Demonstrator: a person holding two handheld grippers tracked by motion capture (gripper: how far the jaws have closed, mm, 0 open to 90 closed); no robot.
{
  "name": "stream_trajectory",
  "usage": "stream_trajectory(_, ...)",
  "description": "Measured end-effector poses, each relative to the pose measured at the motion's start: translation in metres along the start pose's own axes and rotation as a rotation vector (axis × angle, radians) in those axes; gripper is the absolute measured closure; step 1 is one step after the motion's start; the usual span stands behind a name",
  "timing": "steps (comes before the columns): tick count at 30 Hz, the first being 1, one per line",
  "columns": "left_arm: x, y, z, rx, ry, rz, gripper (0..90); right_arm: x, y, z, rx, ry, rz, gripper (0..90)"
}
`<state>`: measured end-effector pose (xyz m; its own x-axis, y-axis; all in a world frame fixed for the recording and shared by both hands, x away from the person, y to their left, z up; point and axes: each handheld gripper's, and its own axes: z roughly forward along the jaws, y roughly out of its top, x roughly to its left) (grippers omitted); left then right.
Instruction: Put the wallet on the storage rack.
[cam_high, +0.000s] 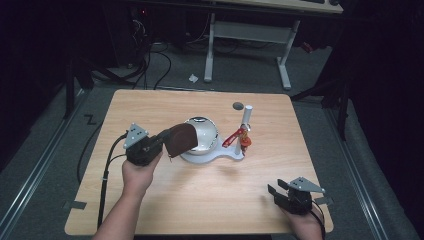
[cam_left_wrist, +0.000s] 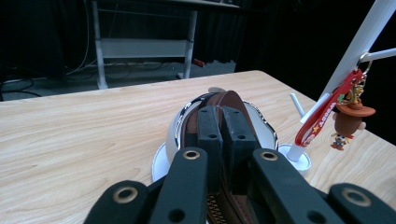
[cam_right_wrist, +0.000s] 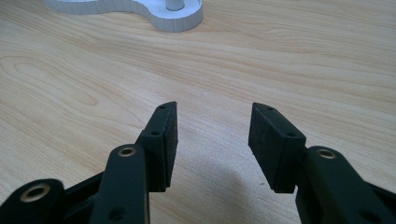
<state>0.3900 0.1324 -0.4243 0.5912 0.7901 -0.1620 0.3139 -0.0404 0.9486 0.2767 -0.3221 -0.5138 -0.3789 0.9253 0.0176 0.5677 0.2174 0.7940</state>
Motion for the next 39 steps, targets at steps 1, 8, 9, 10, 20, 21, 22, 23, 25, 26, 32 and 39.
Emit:
stream_trajectory(1, -0.001, 0.001, 0.002, 0.002, 0.001, 0.0, 87.2, 0.0, 0.0, 0.0, 0.0, 0.001, 0.0, 52.6)
stream_trajectory(8, -0.001, 0.004, 0.014, 0.019, 0.003, -0.02, 87.2, 0.002, 0.001, 0.0, -0.003, 0.008, -0.004, 52.6)
stream_trajectory(9, -0.001, 0.005, 0.015, 0.023, 0.004, -0.022, 87.2, 0.002, 0.001, 0.0, -0.004, 0.008, -0.005, 52.6)
stream_trajectory(10, -0.001, 0.005, 0.017, 0.027, 0.006, -0.021, 87.2, 0.002, 0.001, 0.0, -0.004, 0.009, -0.006, 52.6)
stream_trajectory(20, 0.001, 0.004, 0.029, 0.068, 0.03, -0.036, 87.0, 0.001, 0.001, 0.0, -0.004, 0.015, -0.003, 52.7)
stream_trajectory(21, 0.001, 0.004, 0.03, 0.07, 0.03, -0.039, 87.0, 0.001, 0.001, 0.0, -0.004, 0.015, -0.003, 52.7)
stream_trajectory(22, 0.001, 0.004, 0.031, 0.073, 0.032, -0.039, 87.0, 0.001, 0.001, 0.0, -0.004, 0.015, -0.003, 52.7)
stream_trajectory(23, 0.001, 0.004, 0.032, 0.078, 0.032, -0.039, 87.0, 0.001, 0.001, 0.0, -0.004, 0.015, -0.003, 52.7)
stream_trajectory(25, 0.001, 0.003, 0.033, 0.086, 0.037, -0.04, 86.9, 0.001, 0.001, 0.0, -0.006, 0.014, -0.003, 52.8)
stream_trajectory(26, 0.002, 0.003, 0.034, 0.09, 0.04, -0.044, 86.8, 0.001, 0.001, 0.0, -0.007, 0.014, -0.002, 52.8)
stream_trajectory(32, 0.003, 0.005, 0.04, 0.103, 0.062, -0.056, 86.3, 0.0, 0.001, -0.001, -0.006, 0.018, 0.004, 52.8)
stream_trajectory(39, 0.003, 0.008, 0.053, 0.118, 0.073, -0.061, 86.2, 0.0, 0.001, -0.001, -0.008, 0.022, 0.007, 52.9)
